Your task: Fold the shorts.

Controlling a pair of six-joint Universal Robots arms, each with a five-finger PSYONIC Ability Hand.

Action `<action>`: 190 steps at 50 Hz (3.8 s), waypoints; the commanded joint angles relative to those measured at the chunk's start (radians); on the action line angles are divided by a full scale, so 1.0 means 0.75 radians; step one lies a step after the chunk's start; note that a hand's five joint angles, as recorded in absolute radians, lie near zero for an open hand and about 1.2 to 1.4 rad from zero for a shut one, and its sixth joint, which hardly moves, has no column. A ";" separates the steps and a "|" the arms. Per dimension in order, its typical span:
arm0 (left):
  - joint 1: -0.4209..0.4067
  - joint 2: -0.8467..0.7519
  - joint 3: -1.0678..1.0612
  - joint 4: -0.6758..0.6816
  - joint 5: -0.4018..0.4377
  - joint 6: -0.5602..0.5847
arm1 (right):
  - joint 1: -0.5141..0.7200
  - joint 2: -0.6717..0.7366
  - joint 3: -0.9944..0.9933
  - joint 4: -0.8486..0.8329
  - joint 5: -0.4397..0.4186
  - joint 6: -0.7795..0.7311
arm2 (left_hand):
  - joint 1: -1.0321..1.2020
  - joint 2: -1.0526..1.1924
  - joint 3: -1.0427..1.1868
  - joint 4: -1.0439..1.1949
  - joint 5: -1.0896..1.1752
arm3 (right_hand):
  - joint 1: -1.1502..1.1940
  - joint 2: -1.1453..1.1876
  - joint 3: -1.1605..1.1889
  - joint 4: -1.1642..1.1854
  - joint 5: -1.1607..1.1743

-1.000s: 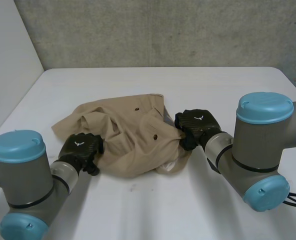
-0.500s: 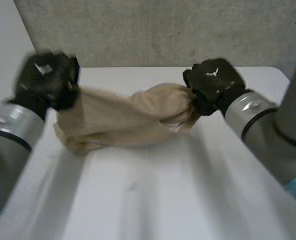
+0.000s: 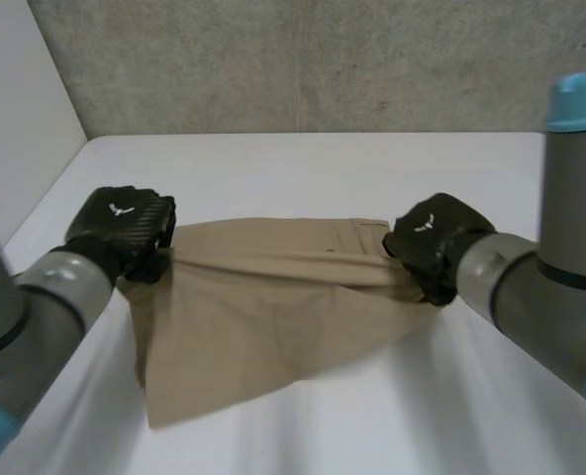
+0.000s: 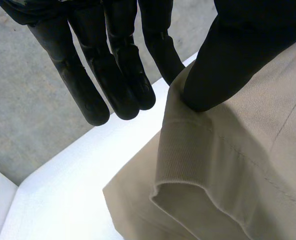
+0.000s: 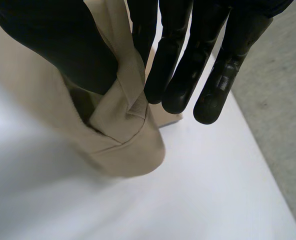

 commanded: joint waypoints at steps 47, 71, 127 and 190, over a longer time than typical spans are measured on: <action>-0.139 -0.042 -0.374 0.354 0.096 0.110 | -0.062 0.151 0.343 -0.472 -0.050 0.330 | 0.344 0.267 0.274 0.262 0.339 | -0.150 -0.496 -0.511 -0.524 -0.484; -0.031 -0.103 -0.286 0.352 0.104 0.063 | -0.387 -0.215 0.723 -0.537 -0.410 0.267 | 0.344 0.267 0.274 0.262 0.339 | -0.288 -0.634 -0.649 -0.662 -0.623; -0.010 0.655 0.436 -0.083 -0.041 0.065 | -0.342 -0.649 0.046 -0.456 -0.255 0.502 | 0.344 0.267 0.274 0.262 0.339 | 0.646 0.300 0.286 0.272 0.312; -0.002 -0.443 0.351 0.612 -0.010 0.227 | -0.170 0.223 -0.011 -0.728 -0.128 0.344 | -1.218 -1.294 -1.288 -1.299 -1.223 | -0.983 -1.329 -1.343 -1.357 -1.317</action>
